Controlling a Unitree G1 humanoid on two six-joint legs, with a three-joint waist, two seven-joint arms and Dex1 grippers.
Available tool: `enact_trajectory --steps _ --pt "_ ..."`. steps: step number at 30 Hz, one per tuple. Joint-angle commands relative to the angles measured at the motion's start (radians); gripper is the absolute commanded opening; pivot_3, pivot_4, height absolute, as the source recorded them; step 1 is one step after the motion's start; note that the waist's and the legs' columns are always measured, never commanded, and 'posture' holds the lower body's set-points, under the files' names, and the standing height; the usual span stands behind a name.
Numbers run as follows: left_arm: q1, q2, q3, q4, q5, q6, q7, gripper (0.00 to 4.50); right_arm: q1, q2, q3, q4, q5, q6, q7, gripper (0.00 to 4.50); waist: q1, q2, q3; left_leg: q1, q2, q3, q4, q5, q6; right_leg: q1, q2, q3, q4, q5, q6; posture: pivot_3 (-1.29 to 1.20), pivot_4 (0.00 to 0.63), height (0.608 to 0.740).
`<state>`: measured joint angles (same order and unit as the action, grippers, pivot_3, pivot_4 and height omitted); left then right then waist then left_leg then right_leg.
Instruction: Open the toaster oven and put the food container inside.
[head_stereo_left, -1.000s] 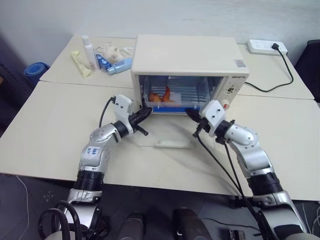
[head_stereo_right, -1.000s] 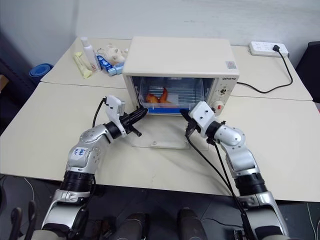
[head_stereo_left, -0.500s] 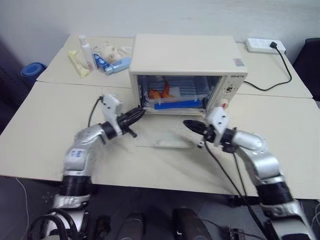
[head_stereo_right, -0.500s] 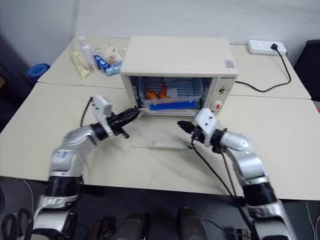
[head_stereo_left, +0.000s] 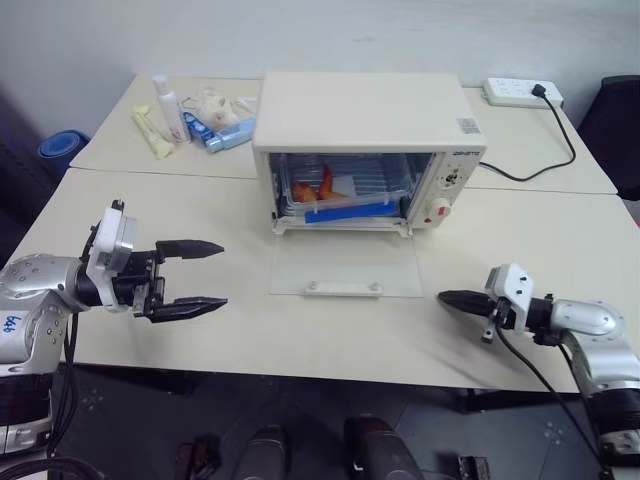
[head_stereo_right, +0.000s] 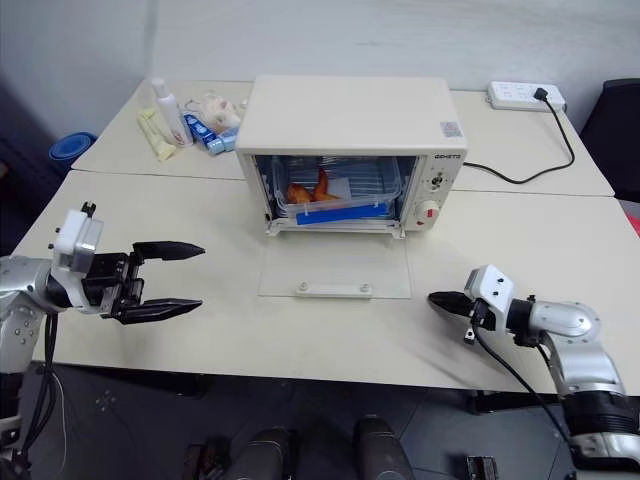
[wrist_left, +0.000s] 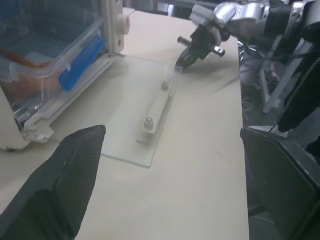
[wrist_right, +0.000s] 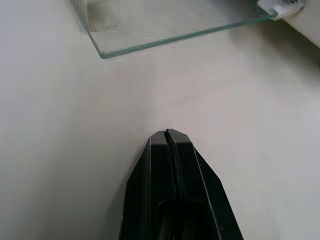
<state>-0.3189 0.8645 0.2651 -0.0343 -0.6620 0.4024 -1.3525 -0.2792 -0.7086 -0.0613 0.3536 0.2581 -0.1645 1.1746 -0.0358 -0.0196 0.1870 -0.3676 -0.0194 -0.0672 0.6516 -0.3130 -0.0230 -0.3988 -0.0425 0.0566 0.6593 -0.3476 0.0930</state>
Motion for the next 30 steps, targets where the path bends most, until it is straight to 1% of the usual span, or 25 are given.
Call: enact_trajectory --steps 1,4,6,10,13,17,21,23,24,25,26,30 --pt "-0.014 0.004 0.015 -0.011 -0.041 0.027 -0.010 4.47 -0.032 0.065 -0.018 -0.021 0.072 -0.028 0.013 0.00 -0.003 0.000 0.000 0.000 0.000 0.000 0.000 0.000 0.000 -0.001 0.000 0.000 0.000 0.000 0.000 0.00 0.150 0.740" --pt "-0.038 -0.001 0.013 0.013 -0.049 0.046 -0.006 4.47 -0.036 0.122 -0.031 -0.057 0.140 -0.031 0.041 0.00 0.000 0.000 0.000 -0.001 0.001 0.000 0.000 0.000 -0.001 -0.002 0.001 0.000 0.001 0.000 0.000 0.00 0.150 0.740" --pt "-0.055 -0.007 0.033 0.031 -0.063 0.072 0.023 4.47 -0.031 0.156 -0.053 -0.104 0.189 -0.001 0.019 0.00 0.002 0.000 0.000 -0.002 0.001 0.000 0.001 0.000 -0.001 -0.002 0.000 0.000 0.001 0.000 0.000 0.00 0.150 0.740" --pt "-0.072 -0.052 0.096 0.069 -0.088 0.072 0.106 4.47 -0.058 0.225 -0.137 -0.195 0.322 0.116 -0.105 0.00 0.005 0.000 0.000 -0.002 0.001 0.000 0.001 0.000 -0.001 -0.002 0.000 0.000 0.001 0.000 0.000 0.00 0.150 0.740" --pt "-0.061 -0.072 0.133 0.066 -0.110 0.094 0.146 4.47 -0.105 0.273 -0.185 -0.260 0.421 0.207 -0.203 0.00 0.005 0.000 0.000 -0.003 0.001 0.000 0.001 0.001 -0.001 -0.004 0.000 0.000 0.002 0.000 0.000 0.00 0.150 0.740" --pt "-0.045 -0.116 0.163 0.054 -0.129 0.092 0.197 4.47 -0.197 0.334 -0.208 -0.293 0.485 0.271 -0.291 0.00 0.005 0.000 0.000 -0.004 0.001 0.000 0.000 0.001 -0.002 -0.007 0.000 0.000 0.003 0.000 0.000 0.00 0.150 0.740" --pt "-0.007 -0.141 0.160 0.046 -0.107 0.047 0.194 4.47 -0.241 0.324 -0.219 -0.308 0.504 0.328 -0.328 0.00 0.006 0.000 0.000 -0.006 0.000 0.000 0.000 0.003 -0.005 -0.009 0.000 0.000 0.003 0.000 0.000 0.00 0.150 0.740" --pt "0.033 -0.138 0.134 0.060 -0.012 -0.072 0.182 4.47 -0.226 0.255 -0.206 -0.323 0.453 0.318 -0.274 0.00 0.006 0.000 0.000 -0.008 0.000 0.000 0.000 0.003 -0.005 -0.011 0.000 0.000 0.003 0.000 0.000 0.00 0.150 0.740" --pt "0.057 -0.126 0.111 0.074 0.050 -0.135 0.176 4.50 -0.188 0.194 -0.173 -0.340 0.398 0.281 -0.188 0.37 0.008 0.001 0.000 -0.008 0.000 0.000 0.000 0.003 -0.005 -0.011 -0.001 0.000 0.003 0.000 0.000 0.00 0.150 0.740" --pt "0.072 -0.118 0.095 0.085 0.091 -0.177 0.173 4.50 -0.160 0.151 -0.147 -0.351 0.360 0.251 -0.127 0.60 0.013 0.001 0.000 -0.009 -0.001 0.000 0.000 0.003 -0.005 -0.011 -0.001 0.000 0.003 0.000 0.000 0.00 0.150 0.740" --pt "0.084 -0.114 0.086 0.093 0.122 -0.212 0.179 4.50 -0.134 0.115 -0.126 -0.358 0.330 0.225 -0.078 0.92 0.014 0.001 0.000 -0.009 -0.001 0.000 -0.001 0.003 -0.005 -0.011 -0.002 0.000 0.001 0.000 0.000 0.00 0.150 0.740" --pt "0.154 -0.105 0.064 0.127 0.206 -0.357 0.146 4.50 -0.026 0.021 -0.081 -0.317 0.231 0.044 0.104 2.28 0.010 0.001 0.000 -0.009 -0.001 0.001 -0.001 0.000 0.000 -0.010 -0.002 0.001 -0.001 0.000 0.000 0.00 0.150 0.740"
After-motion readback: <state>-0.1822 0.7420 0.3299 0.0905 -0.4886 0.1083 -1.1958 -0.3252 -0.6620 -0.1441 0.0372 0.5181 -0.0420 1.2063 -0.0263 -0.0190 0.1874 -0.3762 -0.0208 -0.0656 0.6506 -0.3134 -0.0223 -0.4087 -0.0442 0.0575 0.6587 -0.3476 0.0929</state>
